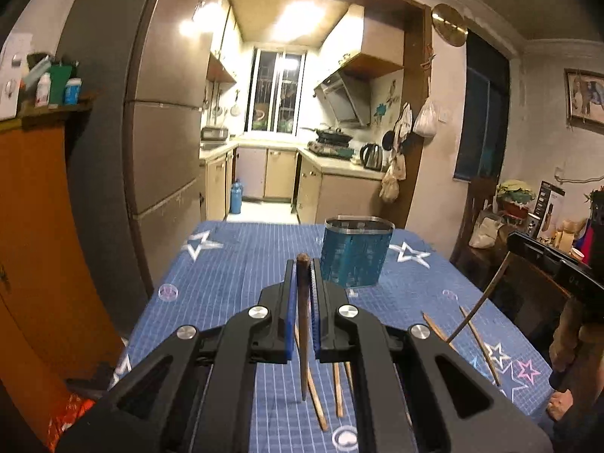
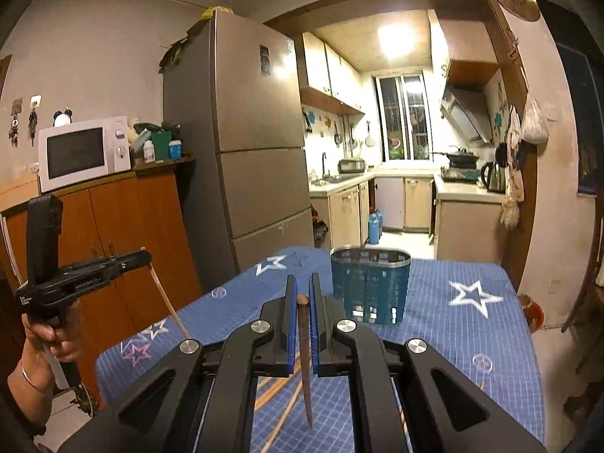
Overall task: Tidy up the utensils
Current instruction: 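Lift both held chopsticks and carry them over the teal mesh holder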
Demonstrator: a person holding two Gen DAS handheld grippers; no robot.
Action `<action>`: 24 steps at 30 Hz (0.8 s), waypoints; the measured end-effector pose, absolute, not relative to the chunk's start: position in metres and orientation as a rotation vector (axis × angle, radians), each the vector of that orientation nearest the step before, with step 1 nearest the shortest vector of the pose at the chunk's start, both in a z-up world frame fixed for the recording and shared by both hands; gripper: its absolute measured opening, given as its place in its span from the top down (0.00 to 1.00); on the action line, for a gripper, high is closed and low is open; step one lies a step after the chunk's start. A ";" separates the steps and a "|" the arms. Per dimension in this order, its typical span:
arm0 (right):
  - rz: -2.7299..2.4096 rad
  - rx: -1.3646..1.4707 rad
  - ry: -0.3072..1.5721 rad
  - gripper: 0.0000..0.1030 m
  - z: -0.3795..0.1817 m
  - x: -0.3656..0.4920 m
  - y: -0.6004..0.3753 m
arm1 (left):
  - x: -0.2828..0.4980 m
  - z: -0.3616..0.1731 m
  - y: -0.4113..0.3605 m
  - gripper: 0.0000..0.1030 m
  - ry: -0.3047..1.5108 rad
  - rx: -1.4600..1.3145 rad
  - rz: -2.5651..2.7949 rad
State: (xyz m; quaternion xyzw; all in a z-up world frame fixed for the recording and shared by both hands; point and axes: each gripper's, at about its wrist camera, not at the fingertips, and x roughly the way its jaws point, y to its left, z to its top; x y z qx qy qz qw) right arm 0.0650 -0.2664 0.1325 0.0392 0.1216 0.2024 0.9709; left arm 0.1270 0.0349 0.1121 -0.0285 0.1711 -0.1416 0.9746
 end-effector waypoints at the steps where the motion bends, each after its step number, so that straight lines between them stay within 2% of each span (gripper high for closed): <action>1: 0.406 0.080 0.233 0.93 0.139 0.069 -0.267 | 0.131 0.120 0.032 0.95 0.327 -0.056 -0.295; 16: 0.234 0.137 0.031 0.93 0.260 0.195 -0.310 | 0.245 0.223 -0.056 0.95 0.091 -0.066 -0.382; 24: 0.166 0.158 0.025 0.93 0.257 0.274 -0.318 | 0.319 0.212 -0.095 0.95 0.080 -0.042 -0.368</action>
